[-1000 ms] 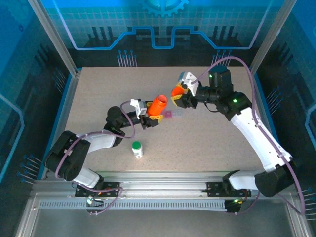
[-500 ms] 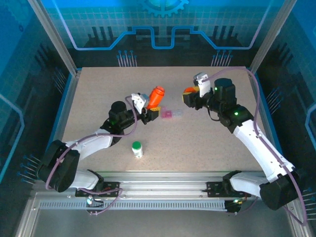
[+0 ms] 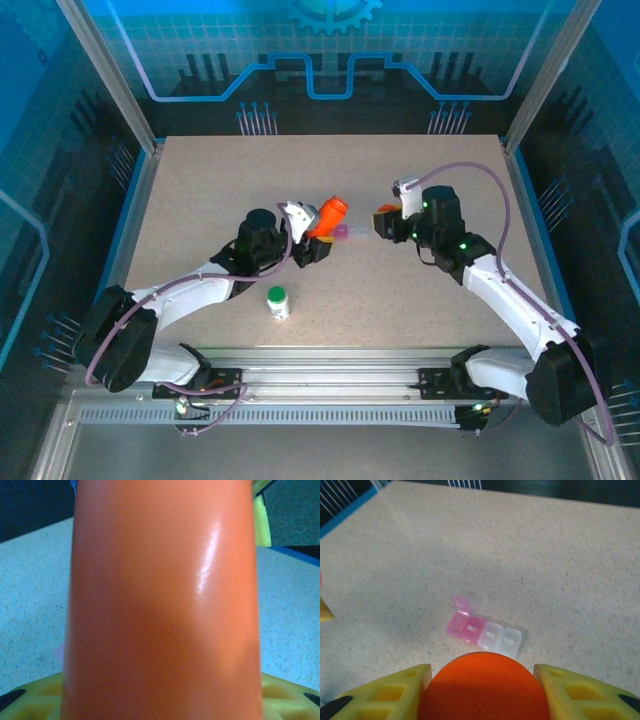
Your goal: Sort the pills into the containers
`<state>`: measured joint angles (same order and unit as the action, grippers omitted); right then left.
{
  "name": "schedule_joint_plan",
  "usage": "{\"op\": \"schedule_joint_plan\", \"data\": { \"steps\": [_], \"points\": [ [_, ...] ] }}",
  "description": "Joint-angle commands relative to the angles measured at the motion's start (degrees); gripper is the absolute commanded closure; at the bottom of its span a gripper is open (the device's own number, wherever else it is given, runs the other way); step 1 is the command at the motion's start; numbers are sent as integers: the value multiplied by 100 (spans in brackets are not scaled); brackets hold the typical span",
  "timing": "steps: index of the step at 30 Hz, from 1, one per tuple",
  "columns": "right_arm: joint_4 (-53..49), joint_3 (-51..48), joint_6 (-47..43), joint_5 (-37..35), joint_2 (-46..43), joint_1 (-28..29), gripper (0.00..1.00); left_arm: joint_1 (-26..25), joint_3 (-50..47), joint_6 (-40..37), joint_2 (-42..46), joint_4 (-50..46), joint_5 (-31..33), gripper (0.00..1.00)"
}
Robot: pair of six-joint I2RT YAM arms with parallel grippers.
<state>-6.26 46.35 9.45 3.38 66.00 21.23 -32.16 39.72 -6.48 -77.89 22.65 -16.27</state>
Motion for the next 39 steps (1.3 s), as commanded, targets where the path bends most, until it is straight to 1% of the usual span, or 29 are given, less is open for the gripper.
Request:
{"op": "schedule_joint_plan", "data": {
  "steps": [1,6,10,15,22,27,29,34,39],
  "points": [
    [671,-209,101,-273,-179,-102,100,-1,172,-394,-78,-477,12,99],
    [877,-365,179,-270,-157,-120,100,104,437,-605,-391,-943,-87,99],
    [1022,-489,280,-209,-149,-120,100,159,591,-669,-690,-1086,-80,100],
    [1208,-650,392,-83,-131,-124,100,238,892,-807,-1035,-1732,-17,100],
    [1297,-687,537,99,-55,-123,100,336,1048,-793,-1142,-2146,-21,100],
    [1303,-680,610,277,58,-119,100,335,1405,-941,-1296,-2839,216,100],
    [1303,-672,628,317,67,-120,100,342,1454,-1000,-1307,-2962,258,100],
    [1299,-671,663,391,27,-120,100,355,1659,-1202,-1468,-3340,643,100],
    [1300,-671,689,462,19,-120,100,364,1860,-1320,-1721,-3499,786,100]
  ]
}}
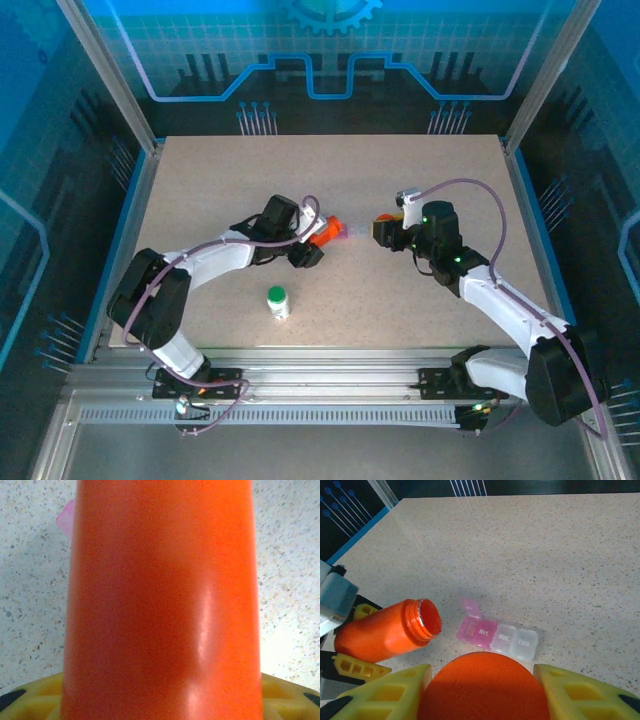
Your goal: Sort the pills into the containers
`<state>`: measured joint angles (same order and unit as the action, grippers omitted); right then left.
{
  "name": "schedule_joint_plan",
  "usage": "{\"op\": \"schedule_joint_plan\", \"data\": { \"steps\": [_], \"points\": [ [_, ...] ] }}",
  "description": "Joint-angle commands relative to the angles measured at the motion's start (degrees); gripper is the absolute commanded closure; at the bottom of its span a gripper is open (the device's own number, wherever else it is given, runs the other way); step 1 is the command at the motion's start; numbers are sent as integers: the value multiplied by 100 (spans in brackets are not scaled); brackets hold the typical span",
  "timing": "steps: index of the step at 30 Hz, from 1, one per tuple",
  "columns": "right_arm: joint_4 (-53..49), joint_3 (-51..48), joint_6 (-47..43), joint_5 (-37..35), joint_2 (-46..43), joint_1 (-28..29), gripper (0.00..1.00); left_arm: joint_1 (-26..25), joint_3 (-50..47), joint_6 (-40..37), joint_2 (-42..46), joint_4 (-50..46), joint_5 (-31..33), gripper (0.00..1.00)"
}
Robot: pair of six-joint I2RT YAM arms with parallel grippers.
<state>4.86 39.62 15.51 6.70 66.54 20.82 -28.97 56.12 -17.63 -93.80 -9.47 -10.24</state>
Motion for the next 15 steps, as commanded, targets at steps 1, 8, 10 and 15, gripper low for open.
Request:
{"op": "schedule_joint_plan", "data": {
  "steps": [1,8,10,15],
  "points": [
    [183,11,84,151,-28,-79,100,56,280,-214,-190,-323,206,100],
    [146,46,95,235,17,-75,100,112,815,-189,-602,-824,299,100],
    [129,55,88,233,15,-76,100,112,973,-156,-695,-1007,321,100],
    [111,73,88,252,24,-78,100,118,1279,-159,-812,-1378,362,100]
  ]
}}
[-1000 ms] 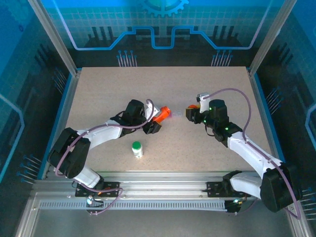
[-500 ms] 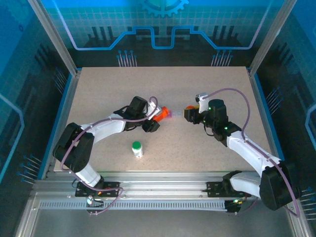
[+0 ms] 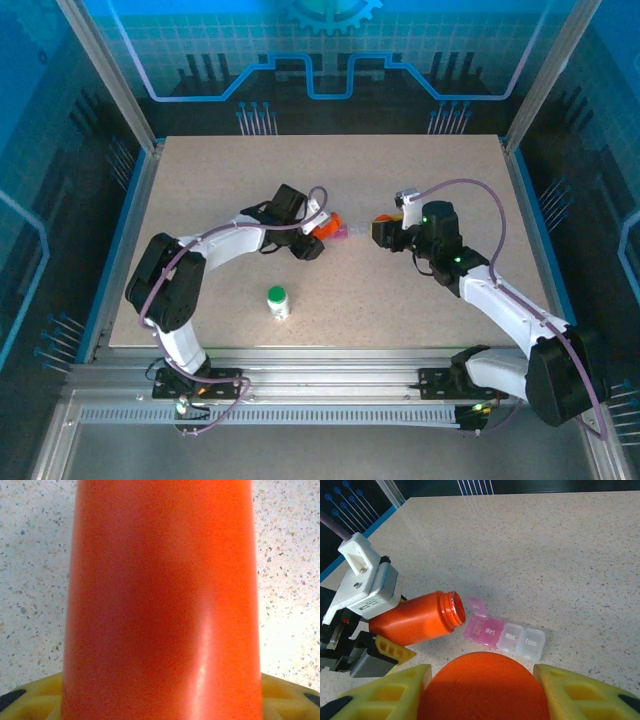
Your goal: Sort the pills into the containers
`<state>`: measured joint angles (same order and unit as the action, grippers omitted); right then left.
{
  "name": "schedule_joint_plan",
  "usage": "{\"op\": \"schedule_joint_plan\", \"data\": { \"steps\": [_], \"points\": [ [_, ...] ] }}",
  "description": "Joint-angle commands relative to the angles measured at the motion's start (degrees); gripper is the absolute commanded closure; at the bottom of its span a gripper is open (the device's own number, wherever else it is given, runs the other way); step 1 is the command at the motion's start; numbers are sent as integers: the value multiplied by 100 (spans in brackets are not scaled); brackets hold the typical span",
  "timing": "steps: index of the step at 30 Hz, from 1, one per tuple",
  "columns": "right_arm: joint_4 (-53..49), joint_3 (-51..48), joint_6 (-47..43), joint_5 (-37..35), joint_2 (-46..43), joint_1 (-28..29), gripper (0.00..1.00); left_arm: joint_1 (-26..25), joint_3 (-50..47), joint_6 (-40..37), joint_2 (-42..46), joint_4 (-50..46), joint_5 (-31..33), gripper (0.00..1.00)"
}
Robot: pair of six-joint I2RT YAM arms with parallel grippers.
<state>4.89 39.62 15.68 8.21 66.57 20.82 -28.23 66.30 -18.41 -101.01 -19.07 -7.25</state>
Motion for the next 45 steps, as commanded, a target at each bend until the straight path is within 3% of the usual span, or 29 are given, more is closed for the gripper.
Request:
{"op": "schedule_joint_plan", "data": {
  "steps": [1,22,45],
  "points": [
    [92,73,72,102,22,-78,100,41,307,-88,-115,-494,65,100],
    [22,125,102,179,41,-76,100,40,1141,-259,-767,-1583,333,100],
    [-128,222,111,287,27,-73,100,-147,2821,-564,-1810,-3452,875,100]
  ]
}}
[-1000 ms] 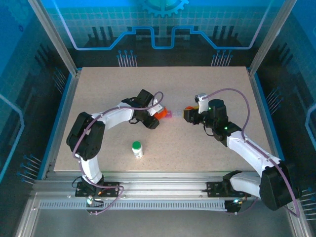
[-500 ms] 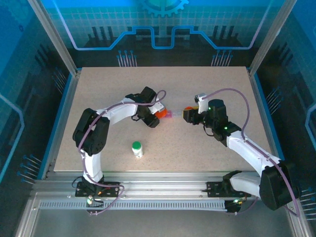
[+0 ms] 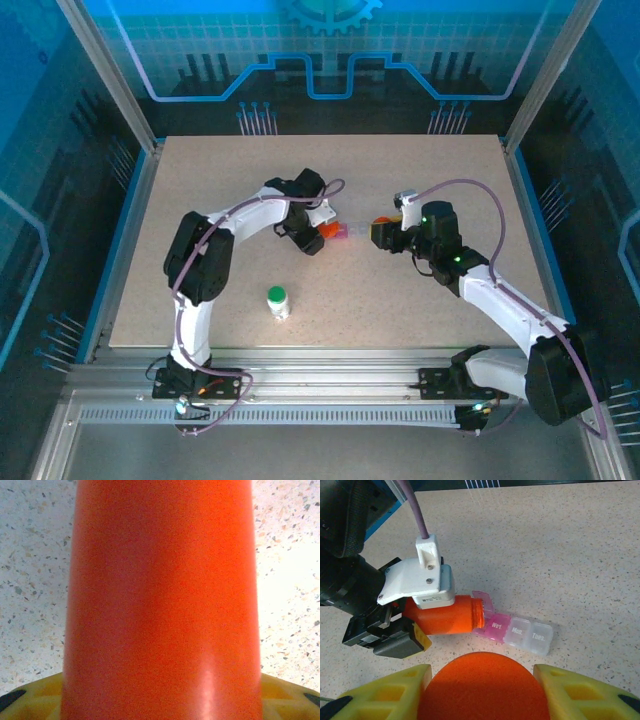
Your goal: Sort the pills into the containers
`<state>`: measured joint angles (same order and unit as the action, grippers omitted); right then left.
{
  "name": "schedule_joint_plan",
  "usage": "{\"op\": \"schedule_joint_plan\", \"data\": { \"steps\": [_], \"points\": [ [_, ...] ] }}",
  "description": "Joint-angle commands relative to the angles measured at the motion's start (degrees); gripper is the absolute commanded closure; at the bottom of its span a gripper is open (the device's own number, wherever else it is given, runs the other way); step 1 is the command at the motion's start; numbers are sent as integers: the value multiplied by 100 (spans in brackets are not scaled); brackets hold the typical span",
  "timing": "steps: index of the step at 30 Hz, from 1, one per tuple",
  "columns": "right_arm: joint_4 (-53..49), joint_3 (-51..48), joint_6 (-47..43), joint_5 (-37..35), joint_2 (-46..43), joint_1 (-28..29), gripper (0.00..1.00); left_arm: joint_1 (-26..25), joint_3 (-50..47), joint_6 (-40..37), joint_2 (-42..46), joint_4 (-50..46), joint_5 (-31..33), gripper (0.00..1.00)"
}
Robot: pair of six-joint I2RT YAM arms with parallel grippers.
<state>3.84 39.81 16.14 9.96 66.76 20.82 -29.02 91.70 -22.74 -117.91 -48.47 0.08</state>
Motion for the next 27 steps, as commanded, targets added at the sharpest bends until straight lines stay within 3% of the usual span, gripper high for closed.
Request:
{"op": "schedule_joint_plan", "data": {
  "steps": [1,16,27],
  "points": [
    [-26,202,59,118,3,-74,100,-83,352,-155,-152,-583,171,100],
    [-76,227,60,120,-5,-73,100,-278,1691,-387,-853,-2141,659,100],
    [-75,224,96,174,12,-69,100,-291,2197,-442,-904,-2390,994,99]
  ]
}}
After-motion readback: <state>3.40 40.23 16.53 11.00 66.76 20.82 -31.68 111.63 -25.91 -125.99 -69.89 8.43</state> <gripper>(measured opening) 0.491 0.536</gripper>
